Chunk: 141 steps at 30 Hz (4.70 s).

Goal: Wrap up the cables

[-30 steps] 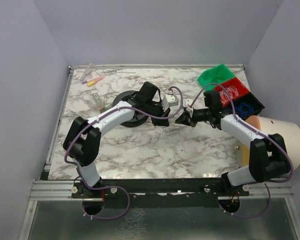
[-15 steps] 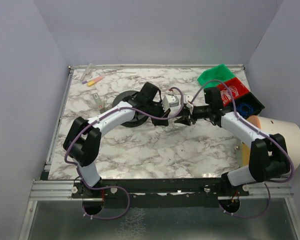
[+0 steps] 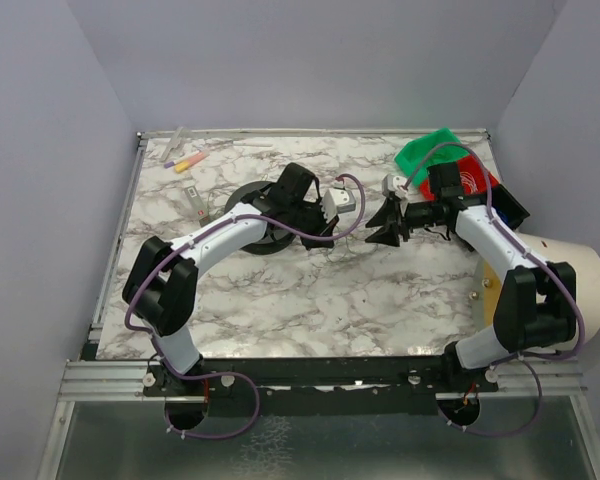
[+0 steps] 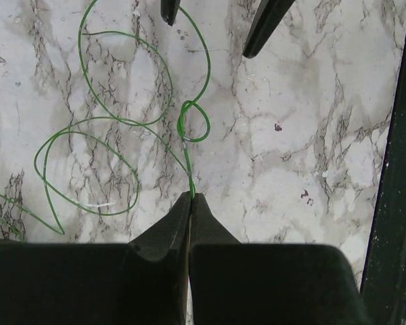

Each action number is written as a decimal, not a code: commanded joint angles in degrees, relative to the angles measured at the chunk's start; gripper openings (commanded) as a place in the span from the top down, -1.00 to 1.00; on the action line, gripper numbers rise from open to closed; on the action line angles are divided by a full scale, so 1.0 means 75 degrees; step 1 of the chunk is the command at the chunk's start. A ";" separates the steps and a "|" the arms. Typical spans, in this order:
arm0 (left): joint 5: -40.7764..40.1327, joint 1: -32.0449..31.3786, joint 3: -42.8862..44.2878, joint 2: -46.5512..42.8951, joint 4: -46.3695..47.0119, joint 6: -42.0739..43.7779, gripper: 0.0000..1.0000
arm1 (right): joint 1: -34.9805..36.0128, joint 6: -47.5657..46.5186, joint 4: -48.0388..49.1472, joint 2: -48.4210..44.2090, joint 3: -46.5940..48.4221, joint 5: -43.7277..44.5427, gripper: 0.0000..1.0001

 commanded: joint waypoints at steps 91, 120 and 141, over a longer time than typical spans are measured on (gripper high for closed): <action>0.0053 0.0356 0.1125 0.0893 0.2550 -0.4325 0.41 | 0.0283 0.8166 0.7199 0.0023 -0.1763 0.1334 0.99; -0.0184 0.0996 0.0252 0.0291 0.3306 -0.5175 1.00 | -0.0015 0.7475 0.6810 0.0163 -0.1651 0.1486 0.99; -0.0029 0.0427 0.0286 0.0376 0.2852 -0.4344 1.00 | 0.0278 0.5369 0.5983 -0.0031 -0.1684 0.0632 0.72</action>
